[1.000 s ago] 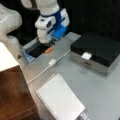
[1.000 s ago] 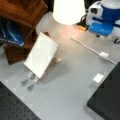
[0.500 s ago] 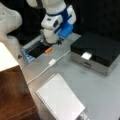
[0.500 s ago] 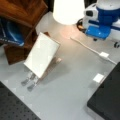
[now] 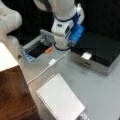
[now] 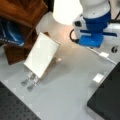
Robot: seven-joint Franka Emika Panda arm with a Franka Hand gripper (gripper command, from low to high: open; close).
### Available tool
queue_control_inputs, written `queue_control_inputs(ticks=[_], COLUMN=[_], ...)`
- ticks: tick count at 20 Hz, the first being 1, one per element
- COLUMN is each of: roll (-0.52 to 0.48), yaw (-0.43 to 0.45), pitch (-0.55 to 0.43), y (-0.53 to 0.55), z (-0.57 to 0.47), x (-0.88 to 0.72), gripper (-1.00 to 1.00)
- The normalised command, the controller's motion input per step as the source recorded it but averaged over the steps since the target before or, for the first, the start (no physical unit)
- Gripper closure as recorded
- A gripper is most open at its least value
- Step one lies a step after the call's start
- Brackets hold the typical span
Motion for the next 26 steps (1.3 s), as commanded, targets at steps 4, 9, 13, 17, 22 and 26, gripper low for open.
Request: queue_control_inputs(ticks=[4,9,13,17,22,26], roll=[0.337,0.36,0.346,0.314,0.251,0.198], yaw=[0.019,-0.036,-0.058,-0.046,-0.07,-0.099], pitch=[0.21,0.081,-0.018,-0.066,-0.068,-0.073], y=[-0.23,-0.2,-0.13,-0.07,0.01,0.11], z=[-0.05,-0.18,-0.25,-0.27,-0.17,-0.11], x=[0.29,0.22,0.23,0.19,0.13,0.09], gripper=[-1.0,-1.0,-1.0,-1.0,-1.0,-1.0])
